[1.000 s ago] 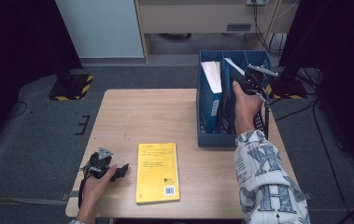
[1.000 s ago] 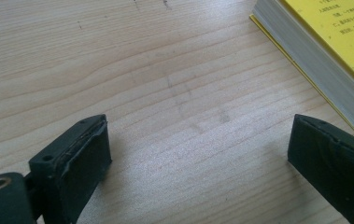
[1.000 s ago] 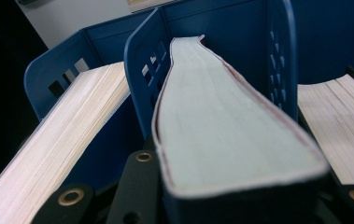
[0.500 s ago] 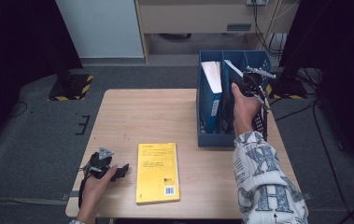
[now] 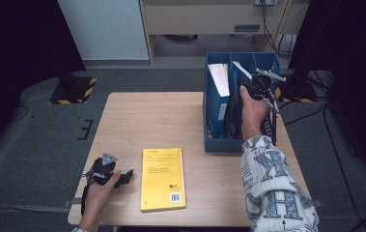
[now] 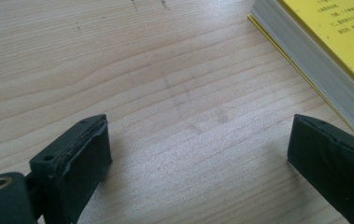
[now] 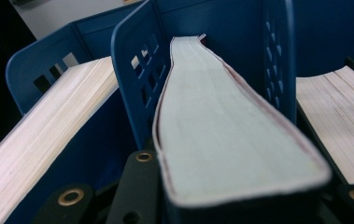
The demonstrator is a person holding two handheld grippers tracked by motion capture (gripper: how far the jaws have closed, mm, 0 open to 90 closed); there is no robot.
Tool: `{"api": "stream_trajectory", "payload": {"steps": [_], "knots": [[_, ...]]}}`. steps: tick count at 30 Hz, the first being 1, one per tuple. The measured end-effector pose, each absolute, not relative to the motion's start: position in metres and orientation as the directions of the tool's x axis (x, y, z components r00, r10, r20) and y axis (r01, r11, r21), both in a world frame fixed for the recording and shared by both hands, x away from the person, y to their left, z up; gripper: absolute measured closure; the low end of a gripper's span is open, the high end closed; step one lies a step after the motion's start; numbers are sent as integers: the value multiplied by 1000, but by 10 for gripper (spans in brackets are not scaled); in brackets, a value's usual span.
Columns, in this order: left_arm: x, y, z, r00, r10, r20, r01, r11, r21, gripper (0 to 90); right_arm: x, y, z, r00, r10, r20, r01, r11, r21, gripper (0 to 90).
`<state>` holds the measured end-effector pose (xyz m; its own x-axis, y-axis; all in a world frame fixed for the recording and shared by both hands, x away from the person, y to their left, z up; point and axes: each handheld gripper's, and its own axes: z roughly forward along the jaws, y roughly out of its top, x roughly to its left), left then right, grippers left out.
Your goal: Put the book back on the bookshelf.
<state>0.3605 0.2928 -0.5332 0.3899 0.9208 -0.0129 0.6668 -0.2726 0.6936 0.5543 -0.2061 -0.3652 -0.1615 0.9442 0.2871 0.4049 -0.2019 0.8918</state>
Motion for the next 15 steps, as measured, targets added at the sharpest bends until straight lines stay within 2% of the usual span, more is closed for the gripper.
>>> {"api": "stream_trajectory", "payload": {"steps": [15], "knots": [[360, 292, -533, 390, 921, -11, 667, -274, 693, 54, 539, -204, -366, -169, 953, 251, 433, -157, 888, 723]]}}
